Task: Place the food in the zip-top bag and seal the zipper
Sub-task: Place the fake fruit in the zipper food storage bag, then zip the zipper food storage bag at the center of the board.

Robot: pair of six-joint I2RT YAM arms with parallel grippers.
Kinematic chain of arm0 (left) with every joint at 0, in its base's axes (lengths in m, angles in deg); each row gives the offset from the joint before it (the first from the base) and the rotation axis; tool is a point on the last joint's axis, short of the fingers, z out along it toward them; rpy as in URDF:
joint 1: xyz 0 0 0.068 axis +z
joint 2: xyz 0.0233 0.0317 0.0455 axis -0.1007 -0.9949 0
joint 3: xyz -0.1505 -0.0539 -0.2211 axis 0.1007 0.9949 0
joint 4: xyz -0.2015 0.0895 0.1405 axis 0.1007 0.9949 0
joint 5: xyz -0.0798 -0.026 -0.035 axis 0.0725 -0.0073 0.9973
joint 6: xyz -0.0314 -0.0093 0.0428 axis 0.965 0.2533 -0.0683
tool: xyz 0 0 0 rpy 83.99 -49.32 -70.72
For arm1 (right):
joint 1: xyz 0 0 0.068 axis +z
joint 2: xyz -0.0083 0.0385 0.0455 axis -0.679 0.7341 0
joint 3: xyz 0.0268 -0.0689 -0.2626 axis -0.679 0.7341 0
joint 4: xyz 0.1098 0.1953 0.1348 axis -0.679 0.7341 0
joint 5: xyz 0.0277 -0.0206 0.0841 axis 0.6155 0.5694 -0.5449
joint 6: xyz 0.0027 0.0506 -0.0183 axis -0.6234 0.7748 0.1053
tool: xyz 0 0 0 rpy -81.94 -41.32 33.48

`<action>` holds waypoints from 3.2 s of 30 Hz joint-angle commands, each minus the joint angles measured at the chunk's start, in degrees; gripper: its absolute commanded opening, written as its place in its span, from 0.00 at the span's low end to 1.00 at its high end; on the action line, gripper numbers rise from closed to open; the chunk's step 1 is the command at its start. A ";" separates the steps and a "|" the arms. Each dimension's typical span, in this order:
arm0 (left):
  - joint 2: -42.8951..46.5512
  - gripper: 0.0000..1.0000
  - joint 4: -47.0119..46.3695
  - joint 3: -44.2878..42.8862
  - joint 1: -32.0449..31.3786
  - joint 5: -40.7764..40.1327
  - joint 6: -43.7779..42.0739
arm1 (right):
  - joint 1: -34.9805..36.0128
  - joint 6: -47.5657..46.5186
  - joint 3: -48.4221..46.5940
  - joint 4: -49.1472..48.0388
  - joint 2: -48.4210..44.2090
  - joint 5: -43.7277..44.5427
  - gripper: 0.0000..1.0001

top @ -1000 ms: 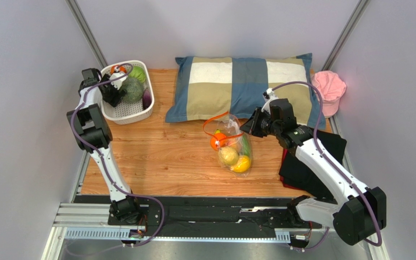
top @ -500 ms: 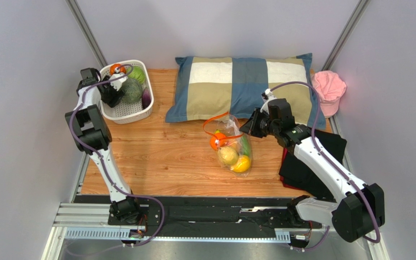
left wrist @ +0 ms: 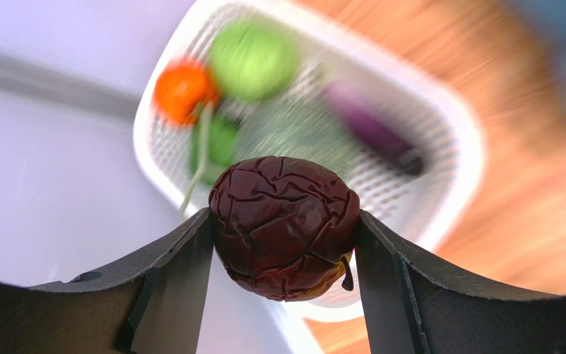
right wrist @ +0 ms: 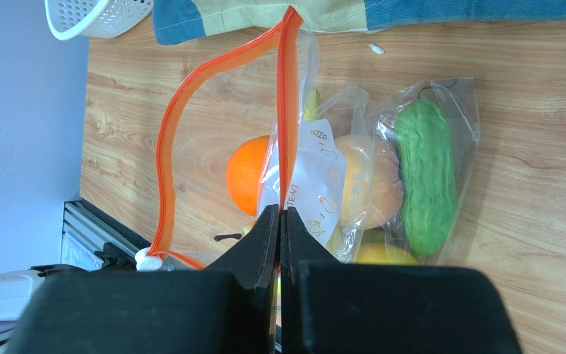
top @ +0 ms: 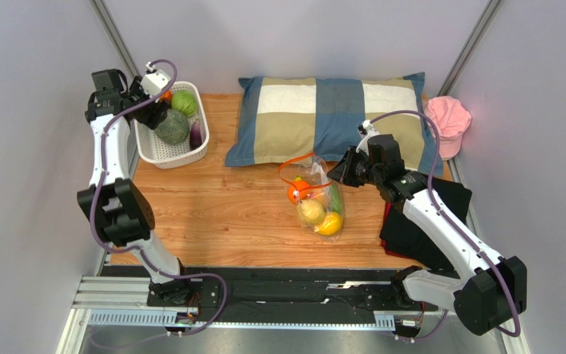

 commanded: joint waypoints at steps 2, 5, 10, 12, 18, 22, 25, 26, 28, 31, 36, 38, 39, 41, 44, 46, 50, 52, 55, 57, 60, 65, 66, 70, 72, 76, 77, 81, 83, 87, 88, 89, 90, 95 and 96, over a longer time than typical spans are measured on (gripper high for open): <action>17.80 0.27 5.05 7.22 -11.67 19.09 11.54 | -0.34 -1.64 -0.41 -1.66 -2.49 -0.61 0.00; 22.82 0.27 4.26 12.24 -20.56 21.38 18.39 | -0.26 -1.64 -0.32 -2.45 -2.58 -1.75 0.00; 24.24 0.28 -5.13 18.65 -37.71 21.57 32.74 | -0.35 -1.29 -0.32 -3.86 -3.19 -5.09 0.00; 23.37 0.29 -10.39 20.32 -42.62 20.86 38.52 | -0.34 -1.20 0.03 -4.56 -4.16 -6.49 0.00; 14.41 0.29 -12.53 17.88 -50.73 20.95 43.04 | -0.26 -0.67 0.12 -5.36 -5.48 -8.52 0.00; 9.22 0.29 -13.14 16.20 -53.28 19.98 45.50 | -0.26 -0.32 -0.32 -6.32 -6.54 -10.98 0.00; 7.55 0.34 -14.02 15.06 -55.39 19.02 46.47 | -0.17 0.12 -0.14 -7.11 -7.41 -12.65 0.00; 7.45 0.35 -14.81 14.89 -56.53 17.71 46.73 | -0.17 0.21 -0.14 -7.38 -7.68 -13.09 0.00; 7.19 0.47 -15.86 14.80 -57.24 16.12 47.70 | -0.17 0.73 -0.32 -7.90 -7.86 -14.67 0.00; 8.24 0.70 -14.91 14.62 -57.42 15.06 48.59 | -0.08 1.26 -1.20 -7.73 -8.29 -16.08 0.00; 21.90 0.99 -12.44 22.95 -54.71 17.25 40.77 | -0.17 1.44 -1.99 -7.64 -10.84 -18.97 0.00; 26.85 0.99 -12.10 27.25 -53.12 18.04 39.19 | 0.01 1.53 -1.90 -8.08 -11.46 -20.47 0.00; 30.96 0.99 -10.87 28.15 -52.68 18.57 34.65 | 0.09 1.35 -1.73 -8.60 -11.72 -21.96 0.00; 34.85 0.99 -5.79 30.16 -52.50 20.75 28.92 | 0.09 1.00 -1.12 -9.31 -12.60 -23.19 0.00; 40.84 0.97 -3.66 33.59 -53.11 20.51 24.33 | 0.36 0.82 -0.50 -10.71 -12.95 -26.27 0.00; 42.60 0.91 -1.29 34.13 -55.99 18.93 19.00 | 0.62 0.82 -0.41 -11.68 -12.87 -27.42 0.00; 44.10 0.82 0.92 34.48 -62.67 12.97 15.27 | 0.89 1.08 -0.67 -12.12 -12.34 -27.60 0.00; 43.84 0.79 0.83 34.48 -65.31 10.76 15.09 | 0.97 1.09 -0.85 -12.30 -12.08 -27.68 0.00; 42.70 0.79 0.57 34.66 -70.33 6.10 15.79 | 1.32 1.17 -0.41 -12.30 -11.81 -27.24 0.00; 42.00 0.82 0.04 35.71 -74.00 3.64 16.06 | 1.50 1.44 -0.14 -12.65 -11.46 -27.24 0.00; 40.68 0.88 -1.28 37.64 -78.75 -1.10 16.67 | 1.85 1.44 0.29 -12.65 -11.02 -27.16 0.00; 36.64 0.86 -4.27 36.69 -81.67 -6.20 23.08 | 2.55 1.26 0.56 -13.00 -10.23 -26.28 0.00; 35.07 0.81 -4.27 36.33 -81.85 -6.91 24.22 | 2.56 1.35 0.65 -13.18 -10.14 -26.19 0.00; 33.64 0.75 -6.81 38.08 -81.94 -9.46 28.62 | 2.82 1.26 0.82 -13.35 -9.53 -26.19 0.00; 33.64 0.70 -9.53 40.19 -82.20 -10.78 28.19 | 3.08 1.35 1.43 -13.79 -9.44 -26.28 0.00; 33.73 0.36 -11.04 40.81 -82.29 -11.84 27.31 | 3.43 0.82 2.05 -14.23 -9.00 -26.10 0.00; 33.99 0.31 -11.30 40.90 -82.29 -10.97 27.31 | 3.70 0.82 2.05 -14.41 -8.91 -26.01 0.00; 35.22 0.00 -11.57 40.73 -82.38 -9.38 27.22 | 5.71 1.08 1.44 -17.04 -6.37 -25.75 0.00; 35.57 0.00 -11.12 39.76 -82.38 -8.94 28.36 | 6.94 1.09 0.74 -18.18 -5.66 -25.66 0.00; 39.00 0.00 -13.58 39.49 -82.38 -7.00 33.10 | 7.30 -2.59 -1.11 -14.34 -5.31 -24.52 0.50; 39.35 0.00 -14.37 39.14 -82.38 -7.26 35.20 | 7.21 -6.26 -2.07 -12.49 -5.83 -24.35 0.59; 39.36 0.00 -14.38 38.71 -82.29 -7.44 36.00 | 7.04 -8.91 -3.82 -8.13 -6.27 -23.56 0.66; 39.18 0.00 -14.38 38.35 -82.29 -7.27 36.53 | 6.86 -11.63 -4.97 -5.47 -6.97 -22.86 0.73; 37.26 0.00 -15.87 36.68 -80.72 -6.66 41.01 | 4.93 -31.21 -6.48 8.94 -17.22 -20.66 0.73; 36.64 0.00 -16.04 36.16 -79.84 -5.78 41.98 | 5.02 -32.65 -4.99 10.01 -19.35 -20.13 0.72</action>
